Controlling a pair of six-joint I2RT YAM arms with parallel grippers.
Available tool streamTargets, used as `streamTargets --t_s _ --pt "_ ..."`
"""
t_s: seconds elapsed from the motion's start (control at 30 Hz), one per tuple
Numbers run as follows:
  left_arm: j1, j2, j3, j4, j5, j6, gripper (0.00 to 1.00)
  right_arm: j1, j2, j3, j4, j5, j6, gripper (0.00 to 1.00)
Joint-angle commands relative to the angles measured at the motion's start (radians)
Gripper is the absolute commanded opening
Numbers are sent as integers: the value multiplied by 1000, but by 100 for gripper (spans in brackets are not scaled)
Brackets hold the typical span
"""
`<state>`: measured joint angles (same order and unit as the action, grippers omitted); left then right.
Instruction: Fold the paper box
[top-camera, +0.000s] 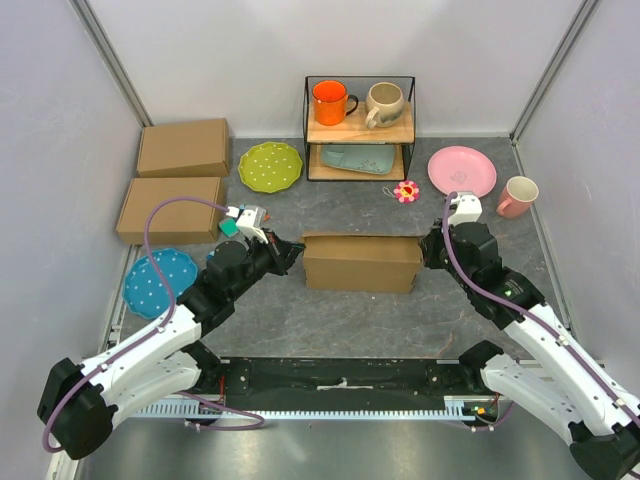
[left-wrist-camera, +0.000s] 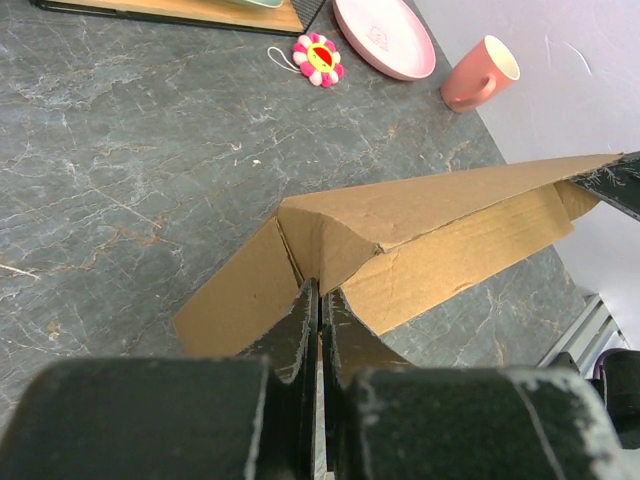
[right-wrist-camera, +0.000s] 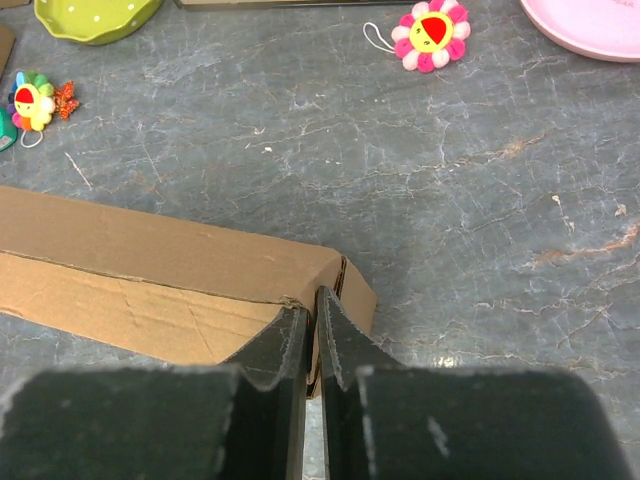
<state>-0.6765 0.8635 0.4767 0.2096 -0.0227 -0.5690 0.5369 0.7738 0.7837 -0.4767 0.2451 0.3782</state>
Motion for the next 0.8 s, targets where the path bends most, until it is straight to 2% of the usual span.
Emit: streamTargets --t_s 0.0,0.13,0.23,0.27,0.37,0.53,0.77 --pt "-1 12 -1 -124 -20 50 2 3 -21 -43 15 14 28 10" --pt "-1 14 -1 -121 -20 60 2 3 -18 -63 -16 17 50 6" --pt "0 17 -4 -118 -23 64 2 3 -31 -58 -22 26 64 22" --pt "-1 17 -4 -118 -26 66 2 3 -42 -54 -22 31 64 32" --pt "0 16 0 -119 -34 72 2 3 -53 -32 -25 49 67 42" --pt "-1 16 5 -130 -43 75 2 3 -57 8 -25 49 65 45" --pt "-3 15 16 -136 -48 78 2 3 -94 22 0 20 44 42"
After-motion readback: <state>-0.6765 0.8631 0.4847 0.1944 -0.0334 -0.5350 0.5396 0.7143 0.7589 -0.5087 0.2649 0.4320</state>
